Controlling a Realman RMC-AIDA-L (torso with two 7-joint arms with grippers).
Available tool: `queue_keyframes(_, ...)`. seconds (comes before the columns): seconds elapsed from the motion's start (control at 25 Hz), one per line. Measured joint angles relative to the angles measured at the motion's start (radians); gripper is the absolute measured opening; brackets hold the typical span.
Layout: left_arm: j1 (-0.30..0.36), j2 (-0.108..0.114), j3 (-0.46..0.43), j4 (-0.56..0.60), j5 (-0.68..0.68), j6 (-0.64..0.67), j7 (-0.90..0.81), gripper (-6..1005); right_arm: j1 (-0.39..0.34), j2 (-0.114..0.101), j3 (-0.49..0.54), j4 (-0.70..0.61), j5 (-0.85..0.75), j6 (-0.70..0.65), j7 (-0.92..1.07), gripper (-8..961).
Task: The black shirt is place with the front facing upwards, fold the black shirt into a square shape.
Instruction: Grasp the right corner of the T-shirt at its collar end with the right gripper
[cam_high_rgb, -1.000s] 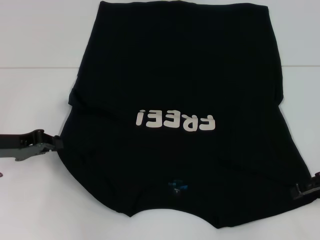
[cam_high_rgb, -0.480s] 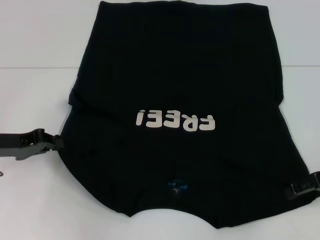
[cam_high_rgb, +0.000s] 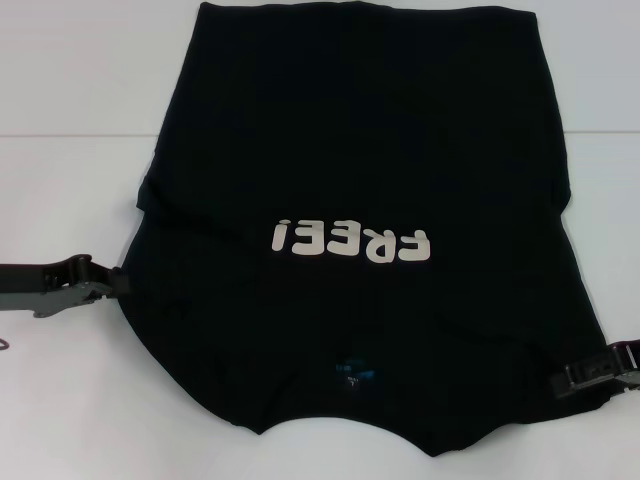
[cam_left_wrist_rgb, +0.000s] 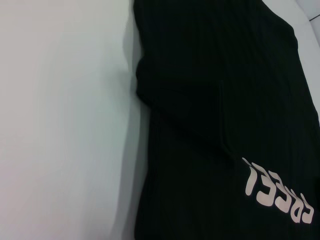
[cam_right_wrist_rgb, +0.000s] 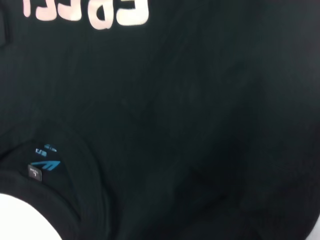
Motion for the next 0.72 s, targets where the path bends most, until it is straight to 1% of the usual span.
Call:
queue_keyframes(0.36,-0.001,0.0,0.0,0.001,0.0,0.001,0.001,12,0.001,-0.002,0.01,0.01,0.018,0.013,-0.004,912)
queue_keyframes(0.56,-0.001,0.0,0.0,0.0,0.0,0.001,0.001,12,-0.005,-0.01,0.02,0.013,0.045,0.014,-0.007,911)
queue_keyframes(0.72,-0.001,0.0,0.0,0.001,0.0,0.002,0.001,12,-0.005,-0.012,0.018,0.02,0.045,0.014,-0.009,911)
